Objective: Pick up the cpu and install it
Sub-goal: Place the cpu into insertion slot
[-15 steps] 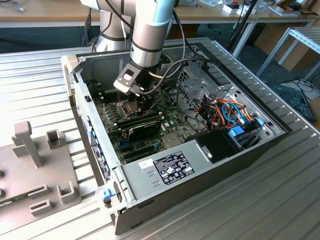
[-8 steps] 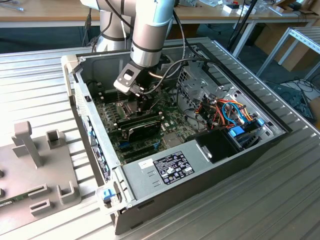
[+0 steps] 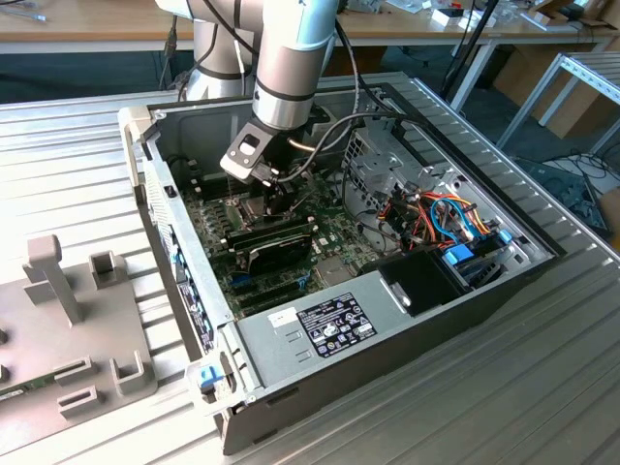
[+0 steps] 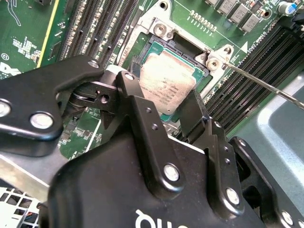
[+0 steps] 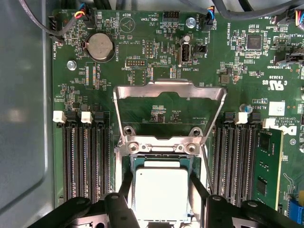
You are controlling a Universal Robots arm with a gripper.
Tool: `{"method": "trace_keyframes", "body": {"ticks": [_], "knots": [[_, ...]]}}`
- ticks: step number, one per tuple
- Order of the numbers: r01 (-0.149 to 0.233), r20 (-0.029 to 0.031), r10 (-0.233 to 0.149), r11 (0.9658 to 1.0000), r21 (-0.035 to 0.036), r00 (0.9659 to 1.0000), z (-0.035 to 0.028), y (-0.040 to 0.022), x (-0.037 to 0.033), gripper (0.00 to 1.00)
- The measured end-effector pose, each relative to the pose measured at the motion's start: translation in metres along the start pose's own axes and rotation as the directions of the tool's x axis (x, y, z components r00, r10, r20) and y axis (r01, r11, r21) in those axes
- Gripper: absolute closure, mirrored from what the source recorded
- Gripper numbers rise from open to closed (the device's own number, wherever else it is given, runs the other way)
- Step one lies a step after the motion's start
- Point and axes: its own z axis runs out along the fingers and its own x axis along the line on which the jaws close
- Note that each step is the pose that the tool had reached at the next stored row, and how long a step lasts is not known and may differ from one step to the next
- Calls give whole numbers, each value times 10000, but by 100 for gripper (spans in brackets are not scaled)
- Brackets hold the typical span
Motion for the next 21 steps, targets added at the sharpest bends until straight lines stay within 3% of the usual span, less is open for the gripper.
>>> {"method": "trace_keyframes", "body": {"ticks": [18,20,21], "knots": [[0,-2,0,10000,-1,10000,-38,-1,0,44],[0,-3,0,10000,0,10000,-38,-1,0,42],[0,-2,0,10000,-1,10000,-38,-1,0,36]]}}
